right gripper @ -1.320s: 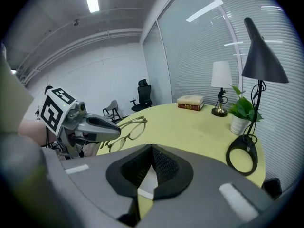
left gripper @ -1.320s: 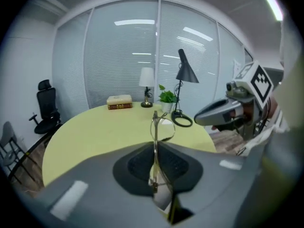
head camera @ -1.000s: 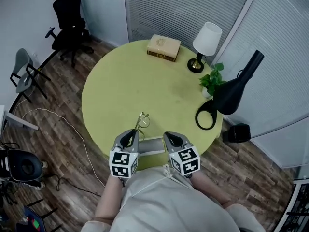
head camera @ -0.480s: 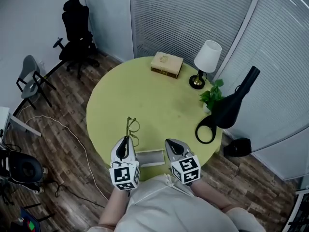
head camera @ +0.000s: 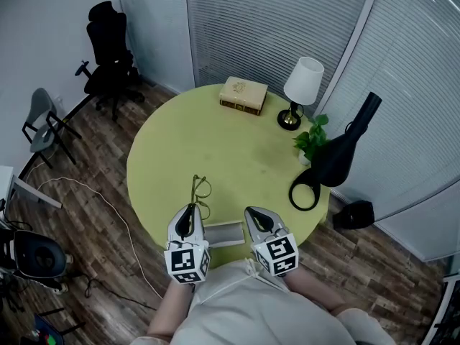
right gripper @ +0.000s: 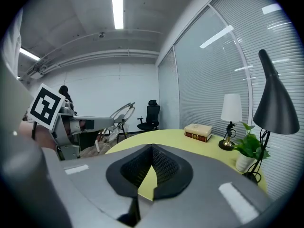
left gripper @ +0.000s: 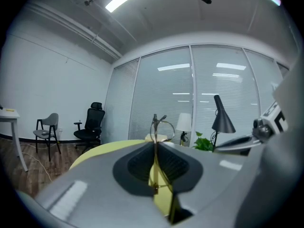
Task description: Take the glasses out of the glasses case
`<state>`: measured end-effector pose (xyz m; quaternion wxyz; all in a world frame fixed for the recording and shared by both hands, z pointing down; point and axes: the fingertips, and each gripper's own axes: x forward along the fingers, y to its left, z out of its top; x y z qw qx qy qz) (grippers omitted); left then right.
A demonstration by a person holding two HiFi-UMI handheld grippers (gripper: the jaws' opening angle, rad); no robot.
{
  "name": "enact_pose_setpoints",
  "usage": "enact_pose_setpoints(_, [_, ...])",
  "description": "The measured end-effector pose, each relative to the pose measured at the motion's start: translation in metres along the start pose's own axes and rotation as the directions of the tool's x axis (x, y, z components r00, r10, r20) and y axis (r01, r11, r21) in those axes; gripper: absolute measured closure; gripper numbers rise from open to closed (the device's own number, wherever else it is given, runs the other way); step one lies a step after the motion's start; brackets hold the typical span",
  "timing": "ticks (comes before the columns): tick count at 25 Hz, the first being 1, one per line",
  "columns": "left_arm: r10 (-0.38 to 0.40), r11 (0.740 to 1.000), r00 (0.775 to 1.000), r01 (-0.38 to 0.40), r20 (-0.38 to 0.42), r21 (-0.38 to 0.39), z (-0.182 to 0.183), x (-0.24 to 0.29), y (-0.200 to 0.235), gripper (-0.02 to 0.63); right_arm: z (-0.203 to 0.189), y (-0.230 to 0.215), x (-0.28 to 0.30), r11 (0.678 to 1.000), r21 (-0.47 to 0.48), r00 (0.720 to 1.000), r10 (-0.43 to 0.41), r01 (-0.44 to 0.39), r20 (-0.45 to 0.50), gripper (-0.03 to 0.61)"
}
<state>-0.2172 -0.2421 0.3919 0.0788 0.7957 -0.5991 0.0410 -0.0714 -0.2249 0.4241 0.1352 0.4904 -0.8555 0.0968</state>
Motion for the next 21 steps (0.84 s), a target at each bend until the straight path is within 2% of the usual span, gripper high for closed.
enact_pose_setpoints(7, [-0.019,1.0,1.0,0.019,-0.012,0.01,-0.006,-0.002,-0.004,0.589,-0.006,0.0,-0.003,0.999,0.03,1.0,-0.013,0.013,-0.012,0.58])
enact_pose_setpoints(21, [-0.033,0.999,0.998,0.032,-0.052,-0.019,-0.014,0.001,0.0,0.59,-0.009,-0.003,0.005,0.999,0.022,0.998,-0.031,0.032,-0.062,0.58])
